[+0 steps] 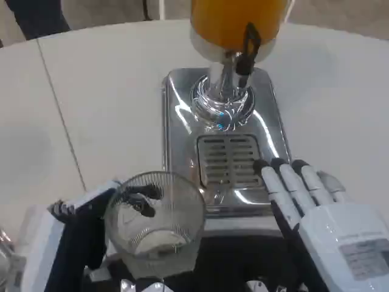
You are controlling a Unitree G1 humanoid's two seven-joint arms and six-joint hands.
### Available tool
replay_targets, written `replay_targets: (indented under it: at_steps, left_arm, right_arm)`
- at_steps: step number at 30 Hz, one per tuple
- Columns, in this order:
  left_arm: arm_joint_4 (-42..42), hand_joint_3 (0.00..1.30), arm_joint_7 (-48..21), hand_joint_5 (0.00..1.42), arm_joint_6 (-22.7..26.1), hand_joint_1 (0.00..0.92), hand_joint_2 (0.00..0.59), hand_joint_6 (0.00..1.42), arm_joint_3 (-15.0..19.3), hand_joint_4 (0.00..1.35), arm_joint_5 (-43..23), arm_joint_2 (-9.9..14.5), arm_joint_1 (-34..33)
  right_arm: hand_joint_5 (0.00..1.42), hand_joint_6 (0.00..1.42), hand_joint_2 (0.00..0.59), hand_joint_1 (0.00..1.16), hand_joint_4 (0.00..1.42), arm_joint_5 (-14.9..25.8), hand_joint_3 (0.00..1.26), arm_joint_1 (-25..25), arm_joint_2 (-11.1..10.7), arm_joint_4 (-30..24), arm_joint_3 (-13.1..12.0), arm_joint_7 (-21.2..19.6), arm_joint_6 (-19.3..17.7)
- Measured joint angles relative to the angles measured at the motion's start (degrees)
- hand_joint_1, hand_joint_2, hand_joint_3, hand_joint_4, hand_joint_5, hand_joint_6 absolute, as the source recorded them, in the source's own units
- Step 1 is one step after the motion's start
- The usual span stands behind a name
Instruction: Grasp the cup under the faucet to collect the drink, then remove the cup.
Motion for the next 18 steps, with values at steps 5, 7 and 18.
replay_targets:
  at_steps: [5, 7, 18]
  left_arm:
    - [-0.76, 1.12, -0.6, 1.42, 0.44, 0.601, 0.0, 1.42, -0.2, 1.04, 0.63, -1.46, -0.01]
    - [-0.77, 1.12, -0.79, 1.42, 0.79, 0.601, 0.0, 1.42, -0.22, 1.04, 0.98, -1.89, -0.5]
    - [0.29, 1.12, -1.28, 1.42, 2.85, 0.601, 0.0, 1.42, -1.1, 1.04, 2.59, -4.62, -3.34]
  right_arm:
    - [0.0, 0.05, 0.388, 0.54, 0.0, 0.02, 0.0, 0.87, 0.71, -1.3, -0.47, 0.03, -0.04]
    - [0.0, 0.05, 0.389, 0.54, 0.0, 0.03, 0.0, 0.93, 0.86, -1.91, -0.88, 0.04, -0.04]
    - [0.0, 0.05, 0.395, 0.55, 0.0, -0.16, 0.0, 2.46, 3.17, -2.19, -2.5, 0.67, 0.4]
